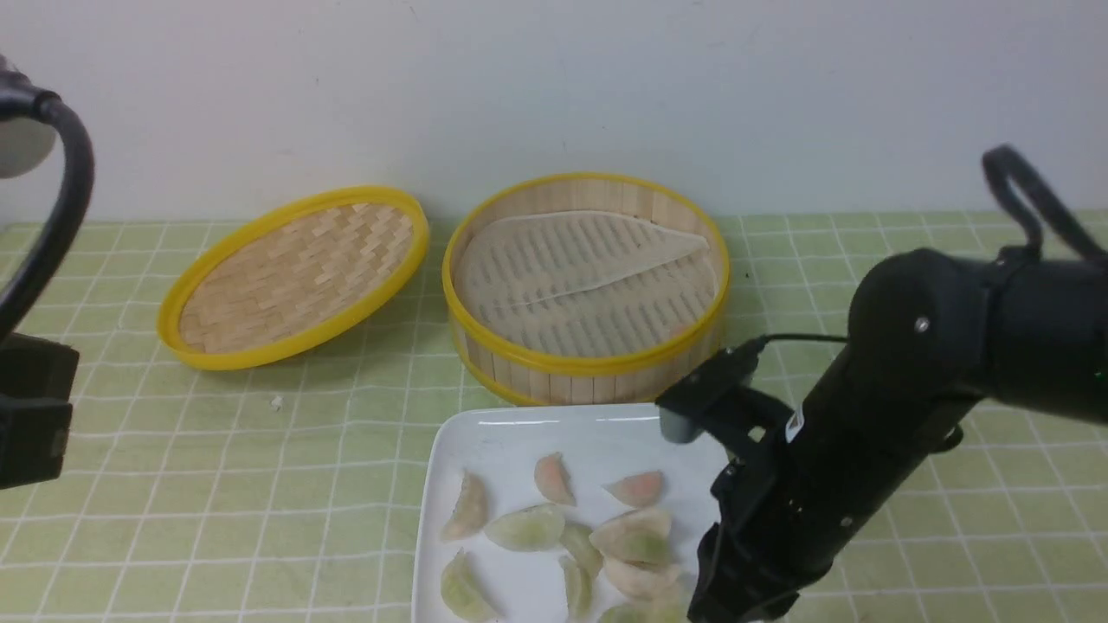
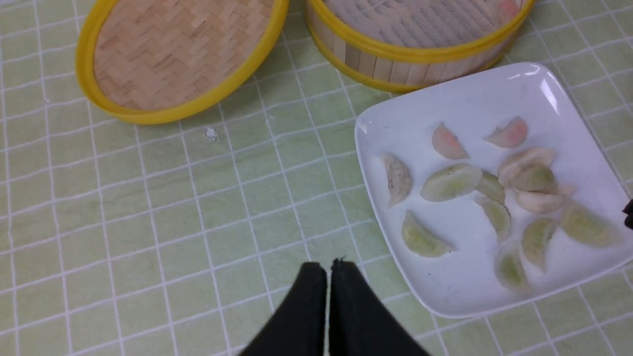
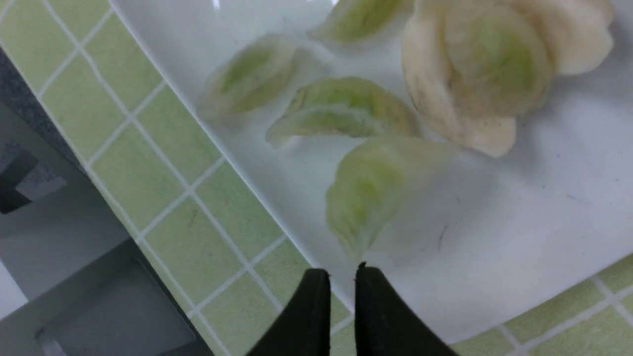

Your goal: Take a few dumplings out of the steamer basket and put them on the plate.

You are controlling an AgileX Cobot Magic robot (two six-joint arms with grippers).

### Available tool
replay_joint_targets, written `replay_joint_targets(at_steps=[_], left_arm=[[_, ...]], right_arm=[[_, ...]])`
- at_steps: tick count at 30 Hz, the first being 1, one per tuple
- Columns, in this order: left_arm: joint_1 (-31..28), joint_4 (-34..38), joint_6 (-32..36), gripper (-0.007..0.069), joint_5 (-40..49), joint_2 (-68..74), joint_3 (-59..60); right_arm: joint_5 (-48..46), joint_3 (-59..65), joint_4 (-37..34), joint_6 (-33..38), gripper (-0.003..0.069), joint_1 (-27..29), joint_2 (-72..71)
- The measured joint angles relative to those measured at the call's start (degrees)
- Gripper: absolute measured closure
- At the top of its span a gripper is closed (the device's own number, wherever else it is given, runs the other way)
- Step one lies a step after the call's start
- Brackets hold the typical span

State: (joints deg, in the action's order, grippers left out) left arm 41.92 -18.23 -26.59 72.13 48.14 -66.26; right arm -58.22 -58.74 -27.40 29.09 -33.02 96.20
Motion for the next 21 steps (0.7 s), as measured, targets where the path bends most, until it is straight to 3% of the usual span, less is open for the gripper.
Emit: replay_joint_targets(at_steps=[8,11,14,17,21], left_arm=[[0.0,0.8,0.0,0.0631,0.0,0.0,0.0],[0.0,1.1,0.0,0.0631,0.0,0.0,0.0],[0.0,1.3,0.0,0.0631,0.0,0.0,0.0],[0.0,1.3,0.0,0.0631,0.0,0.0,0.0],[0.0,1.3,0.0,0.0631,0.0,0.0,0.0]], right_arm=[[2.7,-0.4,5.5,-4.1,0.0363,-0.1,3.6],[-1.2,-3.3,10.1,-10.0,0.0340,-0.1,2.6],[-6.4,-6.9,15.7,-16.9,0.0366,0.2,-0.9],[-10.3,-9.7,23.1,-24.3,0.0457,0.5,-10.5],[-10.9,-10.0,27.4,-30.2,0.0564,0.5,-24.7]])
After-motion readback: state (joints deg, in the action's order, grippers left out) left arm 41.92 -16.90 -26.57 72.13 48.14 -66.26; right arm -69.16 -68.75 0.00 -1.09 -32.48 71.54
